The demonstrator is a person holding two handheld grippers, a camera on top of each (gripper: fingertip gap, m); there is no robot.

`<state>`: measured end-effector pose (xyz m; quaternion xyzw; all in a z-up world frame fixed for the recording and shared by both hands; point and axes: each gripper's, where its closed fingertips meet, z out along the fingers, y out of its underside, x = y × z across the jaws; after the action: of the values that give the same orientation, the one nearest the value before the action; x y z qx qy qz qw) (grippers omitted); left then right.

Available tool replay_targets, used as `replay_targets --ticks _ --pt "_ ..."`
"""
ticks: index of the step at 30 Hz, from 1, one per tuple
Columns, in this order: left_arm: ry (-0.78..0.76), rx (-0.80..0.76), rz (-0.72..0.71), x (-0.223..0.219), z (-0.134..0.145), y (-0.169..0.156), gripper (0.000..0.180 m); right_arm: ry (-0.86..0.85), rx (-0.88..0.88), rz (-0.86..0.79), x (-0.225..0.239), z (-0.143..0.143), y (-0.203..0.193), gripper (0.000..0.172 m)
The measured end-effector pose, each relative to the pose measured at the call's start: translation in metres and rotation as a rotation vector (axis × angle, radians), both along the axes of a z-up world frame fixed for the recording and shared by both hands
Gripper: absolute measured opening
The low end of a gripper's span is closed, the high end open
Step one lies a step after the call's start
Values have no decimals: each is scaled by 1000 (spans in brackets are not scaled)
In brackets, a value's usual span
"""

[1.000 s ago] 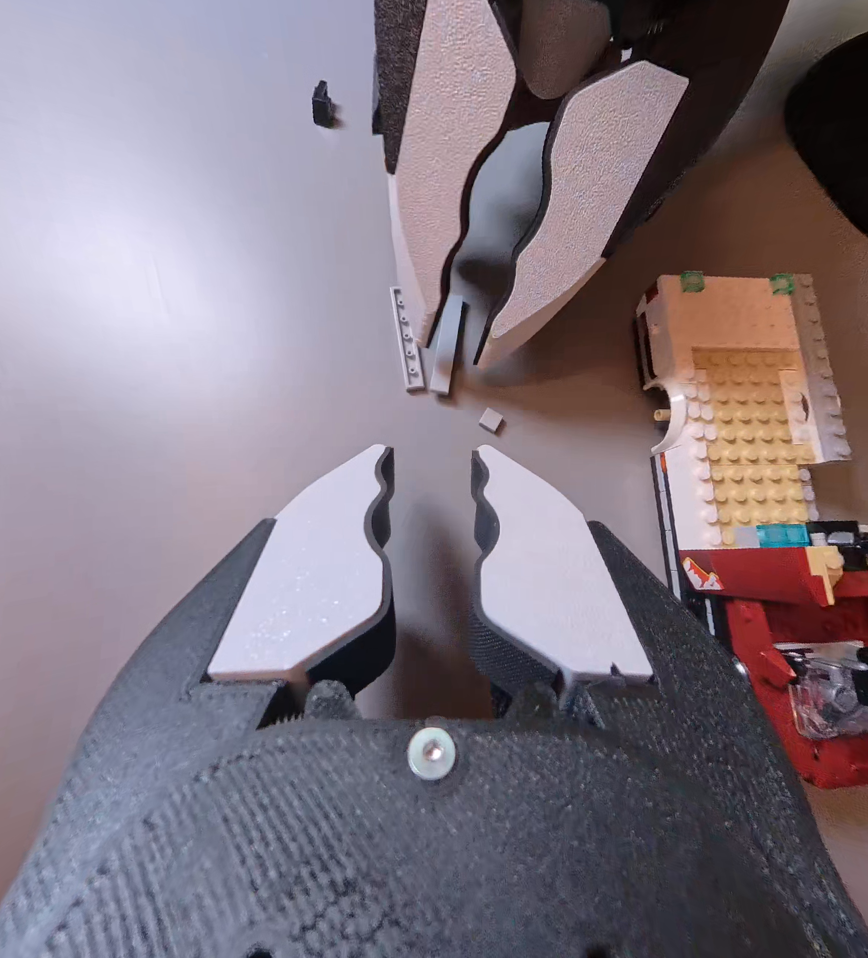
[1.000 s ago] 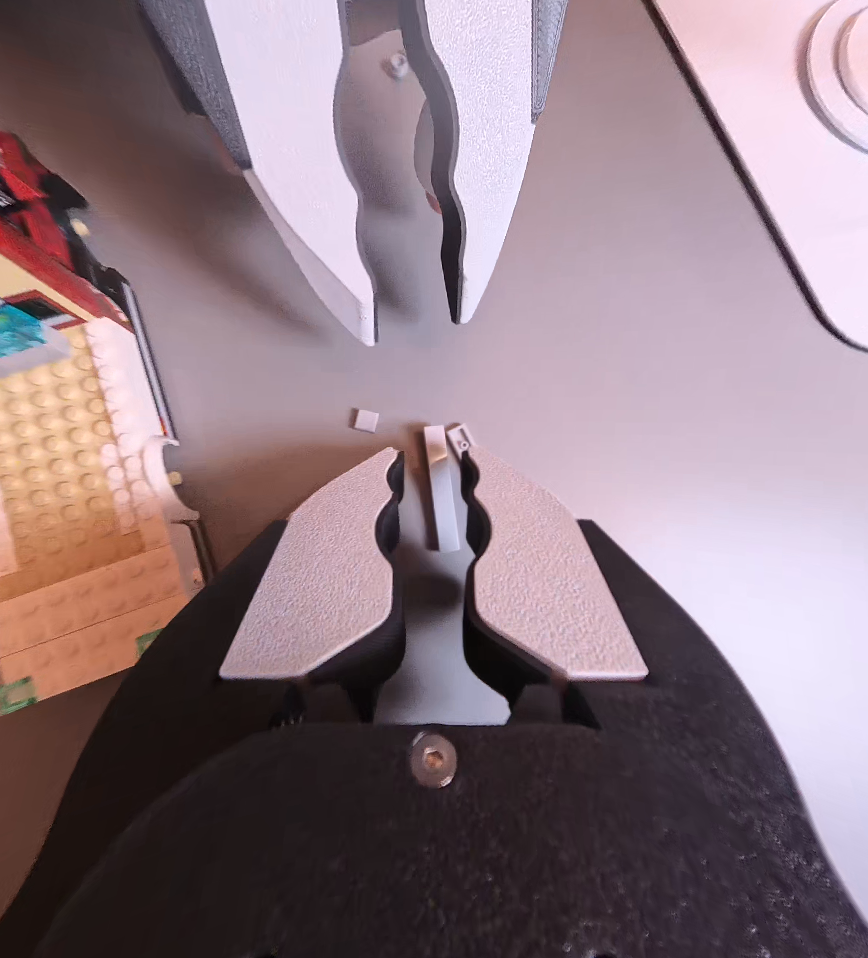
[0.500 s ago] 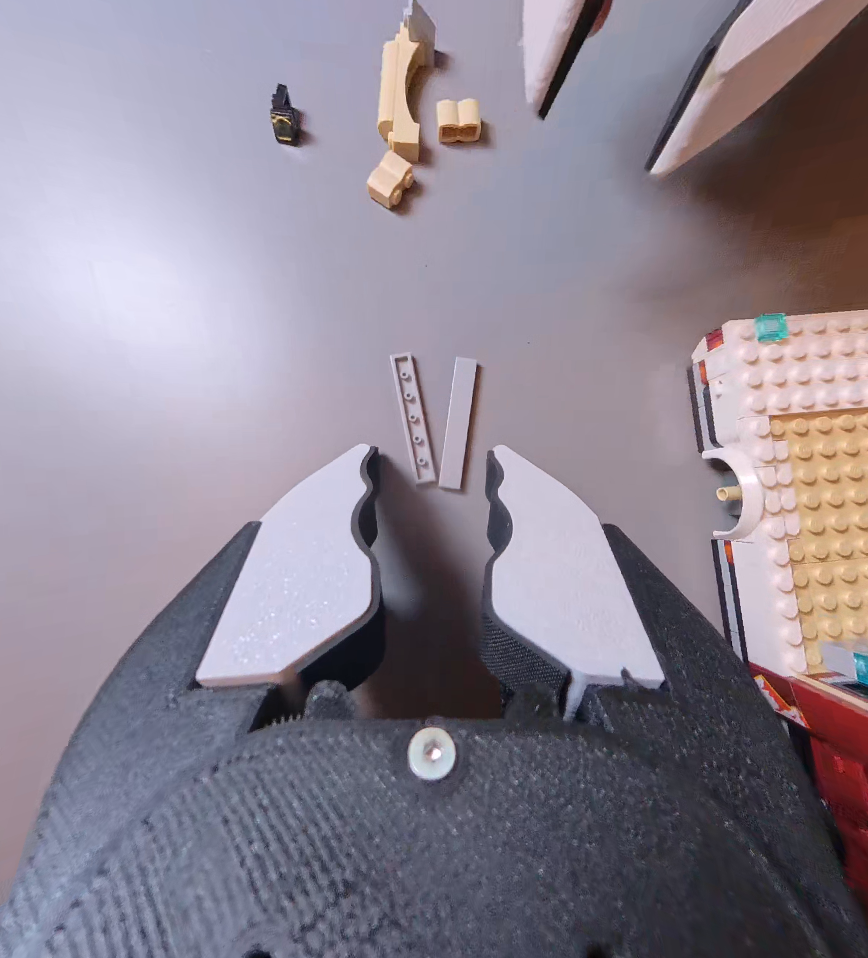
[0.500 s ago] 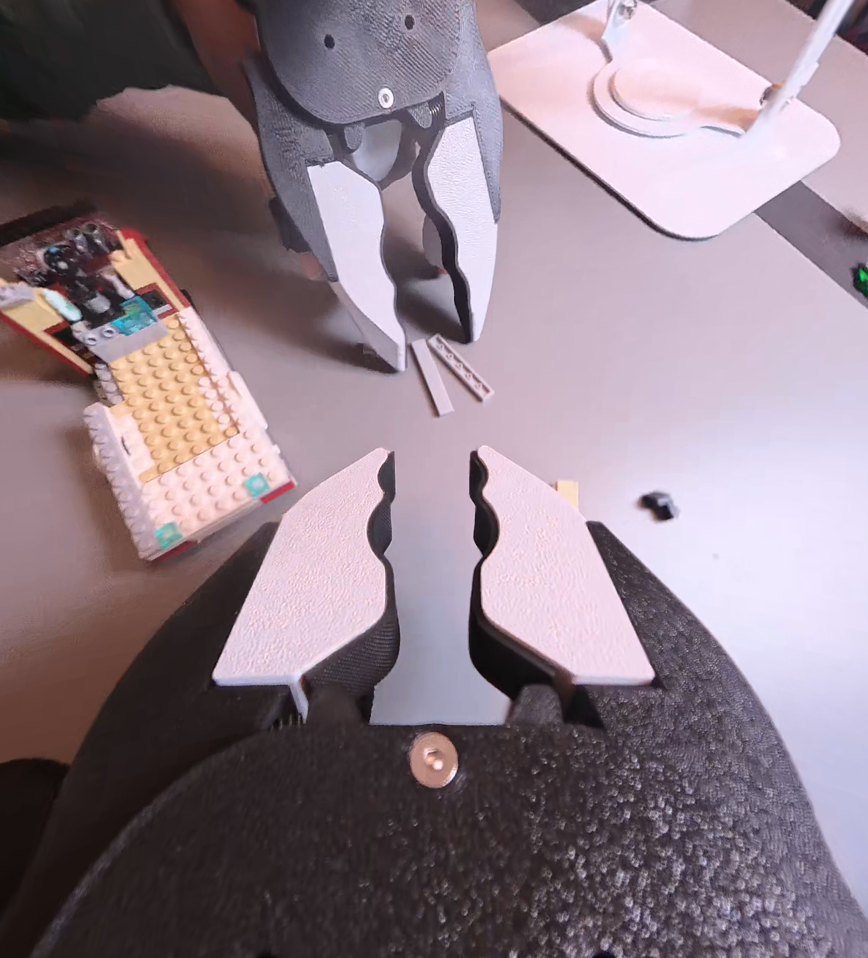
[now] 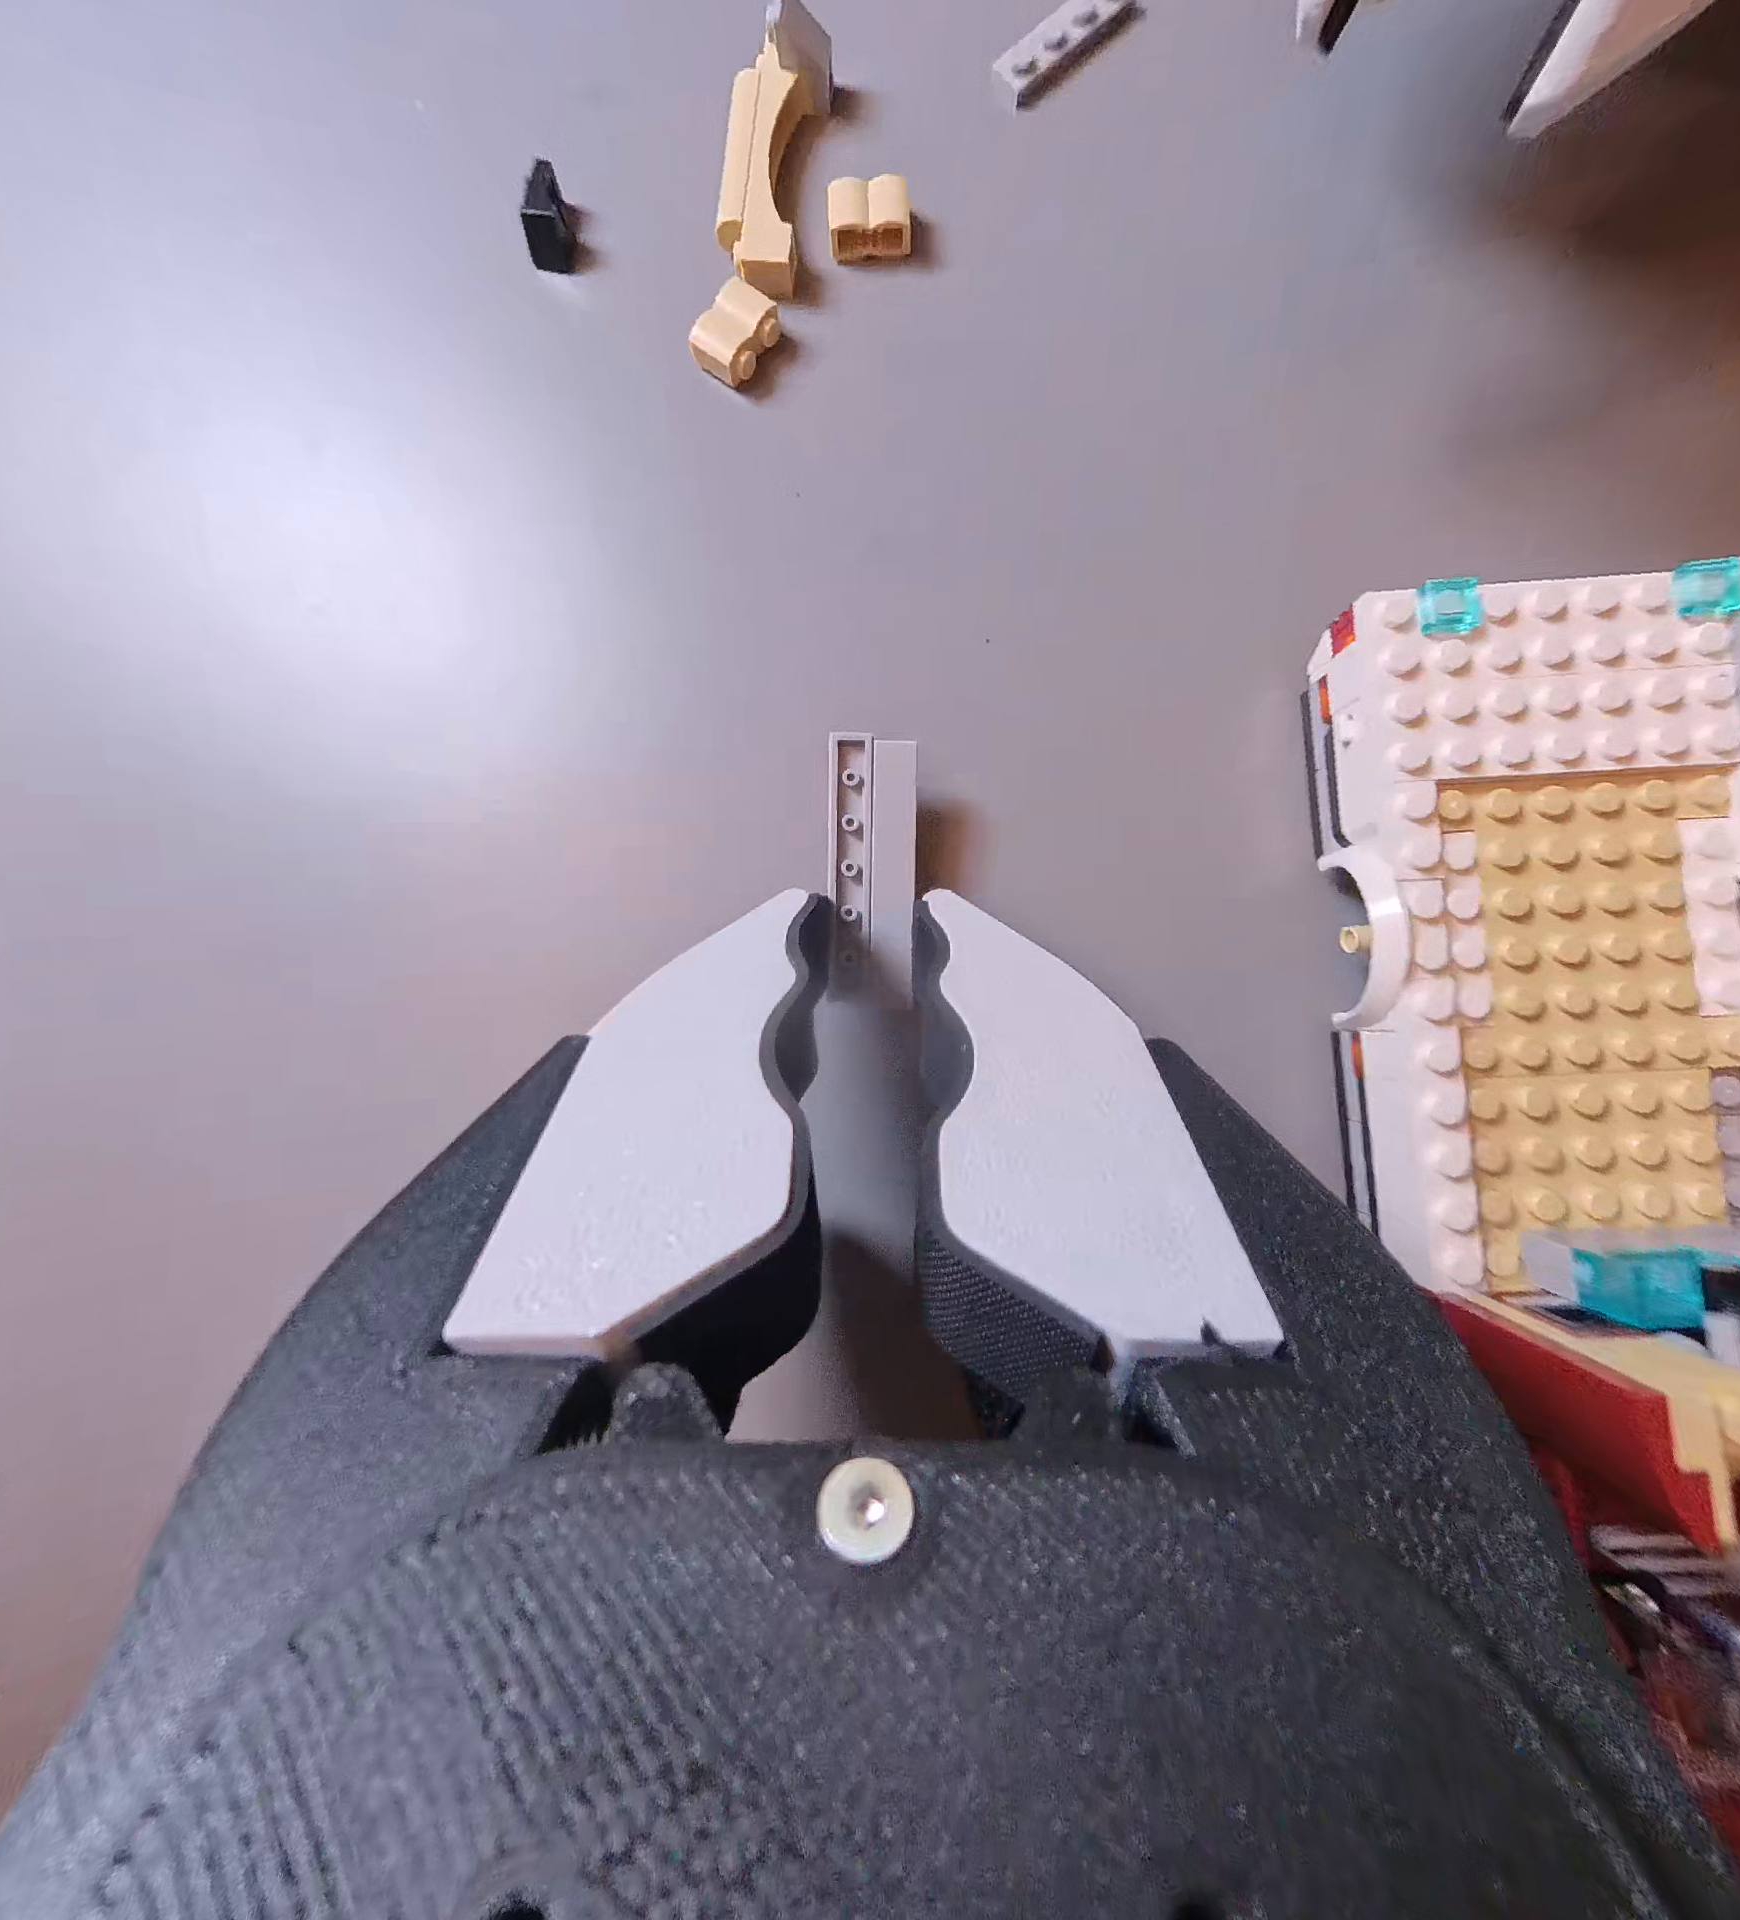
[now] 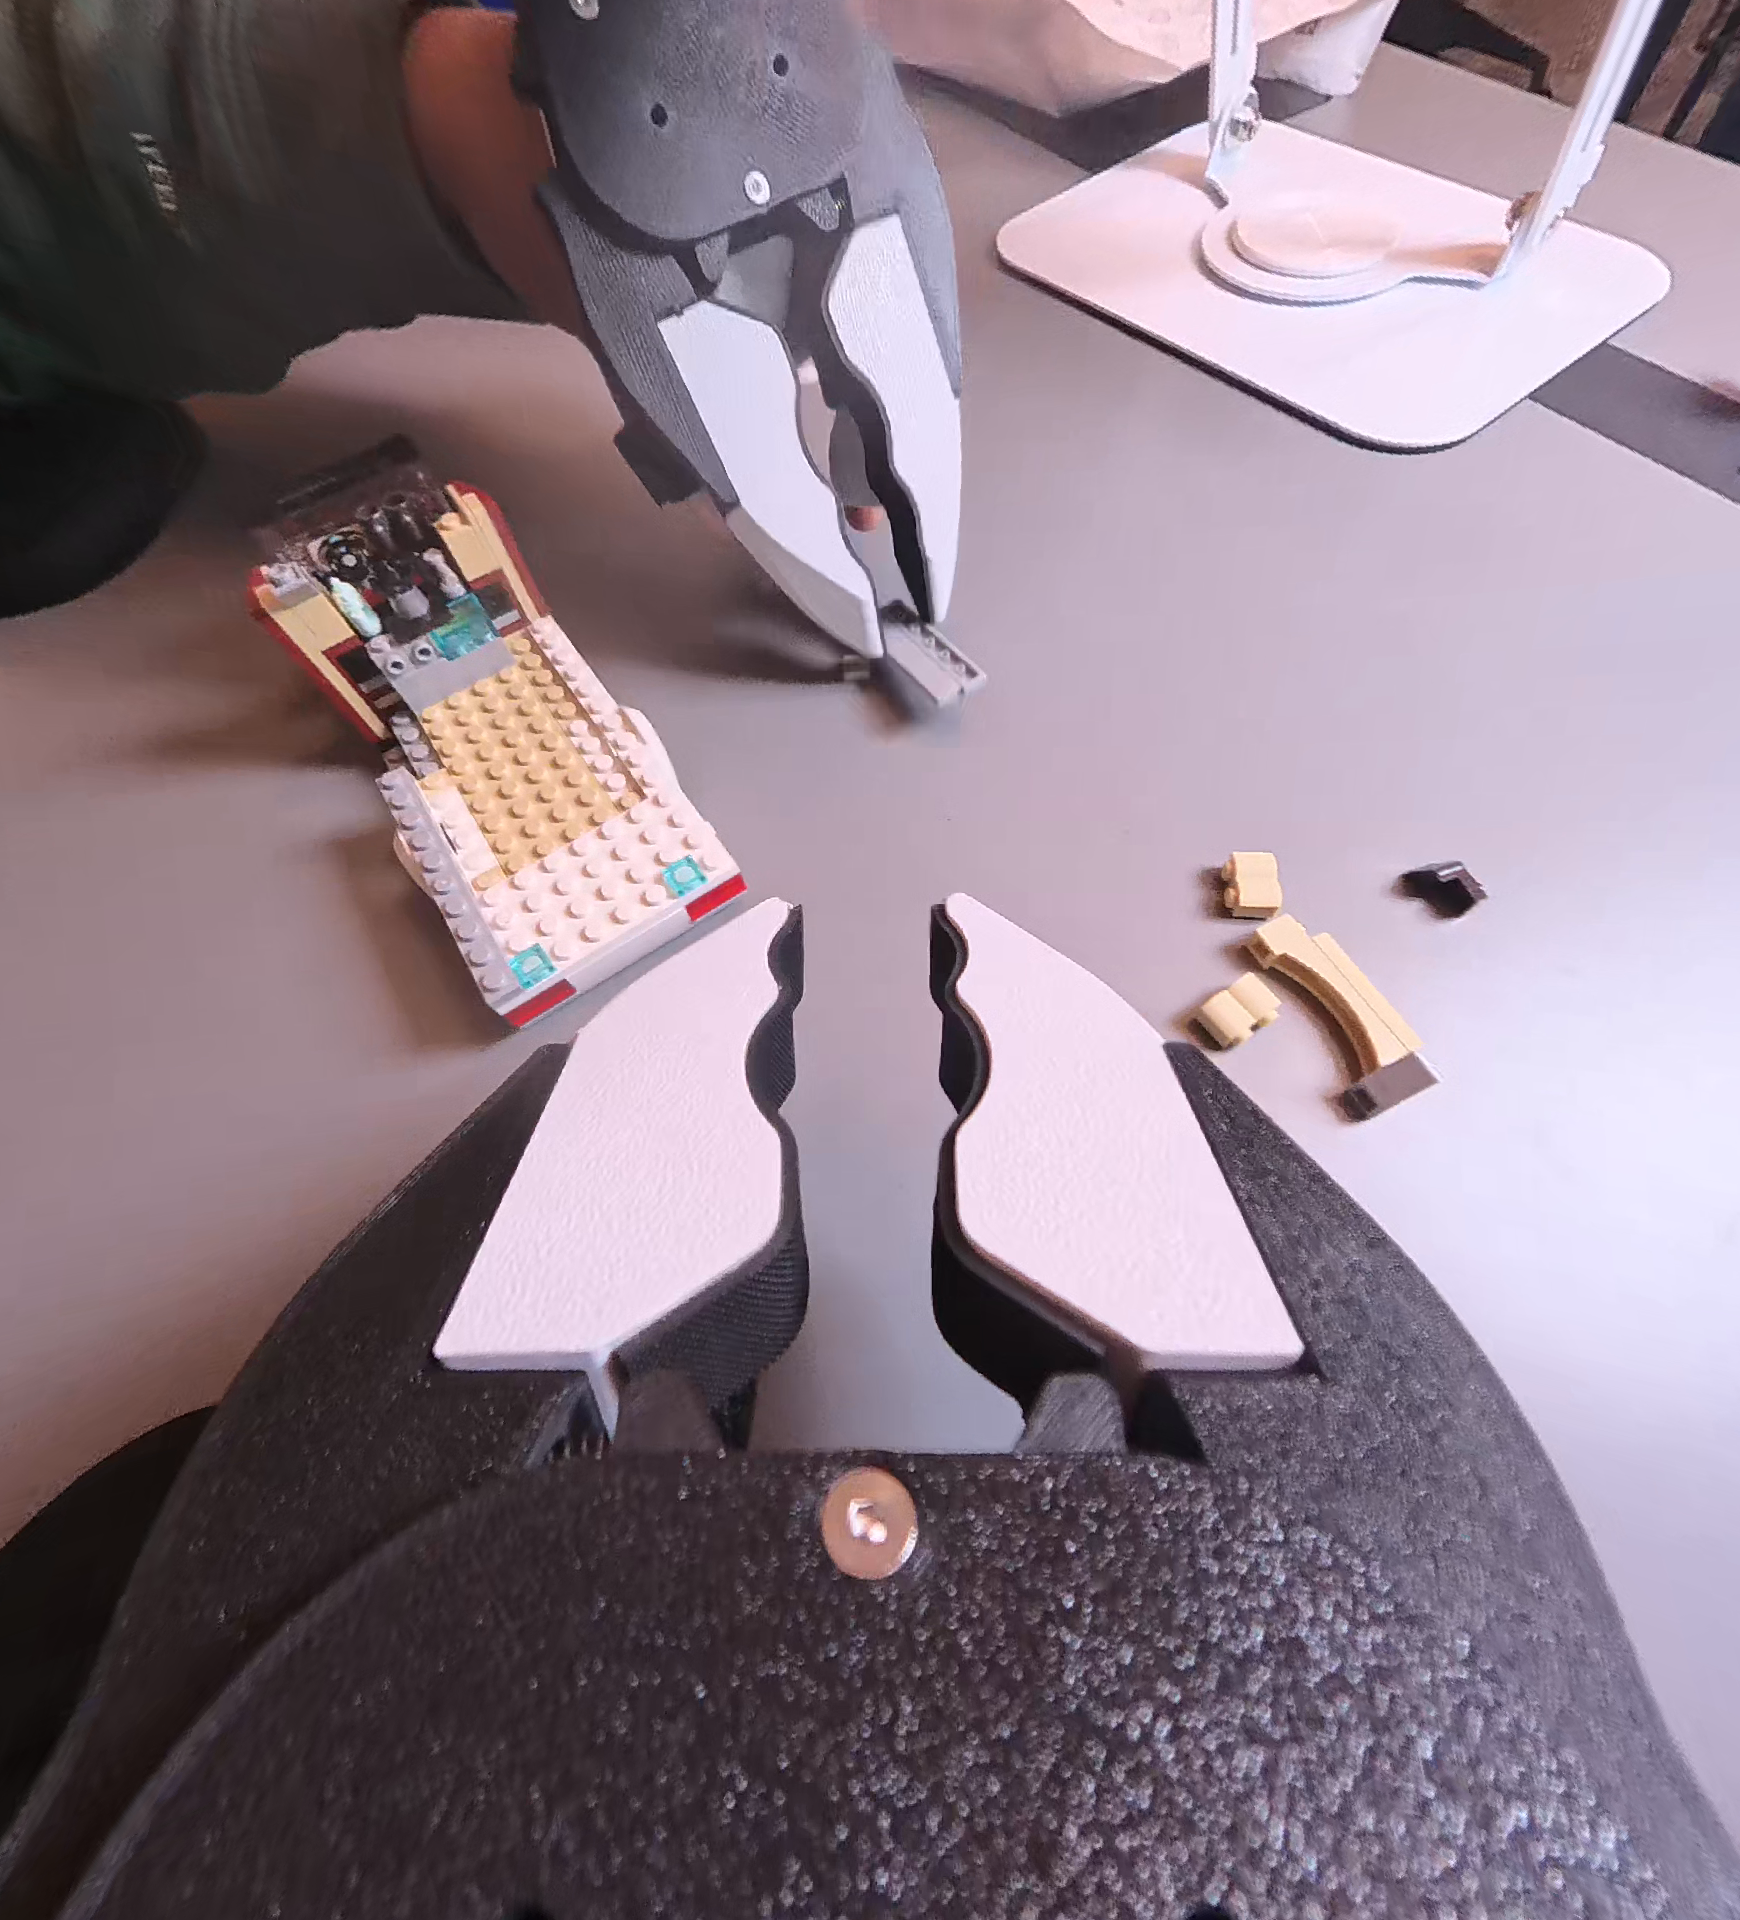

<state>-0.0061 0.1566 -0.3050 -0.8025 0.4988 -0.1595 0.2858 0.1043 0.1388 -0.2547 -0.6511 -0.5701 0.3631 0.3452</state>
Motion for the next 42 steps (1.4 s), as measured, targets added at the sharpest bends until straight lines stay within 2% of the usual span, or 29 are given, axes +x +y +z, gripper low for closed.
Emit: replay_targets --ticks 5,8,10,12,14,16,19,20,21,26,31,33,37,38,39,40,42 --pt "-109 117 83 -27 41 -17 16 -7 51 9 -7 0 -2 24" --pt "-102 228 181 -73 82 -39 16 -12 87 -6 -6 -1 0 23" --pt "-46 302 321 -133 114 -56 16 -18 96 -18 -2 -3 1 23" --pt "46 356 523 -212 144 -80 16 -21 99 -31 2 -4 2 23" --pt "129 348 739 -289 160 -115 16 -17 95 -44 7 -4 3 22" --pt "220 289 914 -351 151 -150 16 -6 84 -58 8 -4 5 22" --pt "269 88 1074 -397 104 -185 17 5 56 -61 5 -2 5 22" --pt "296 72 1103 -407 92 -189 34 3 52 -58 3 -2 5 22" --pt "307 77 1128 -413 86 -190 42 -1 54 -54 2 0 4 22" --pt "278 116 1132 -416 83 -184 48 -30 95 -42 -2 4 -1 22" --pt "311 67 1095 -419 70 -183 19 -38 87 -51 0 2 -2 22" --pt "252 62 1019 -405 69 -179 8 -39 84 -55 1 0 -2 22" --pt "291 108 1014 -408 69 -176 8 -41 75 -59 3 -3 -2 22" --pt "321 134 1024 -412 70 -175 13 -43 73 -59 3 -3 -2 22" --pt "374 156 1043 -418 70 -175 49 -44 72 -58 3 -4 -2 22" --pt "407 136 1059 -422 67 -178 62 -45 72 -57 3 -4 -2 22" --pt "392 148 1041 -419 67 -175 57 -48 72 -54 3 -5 -3 22"
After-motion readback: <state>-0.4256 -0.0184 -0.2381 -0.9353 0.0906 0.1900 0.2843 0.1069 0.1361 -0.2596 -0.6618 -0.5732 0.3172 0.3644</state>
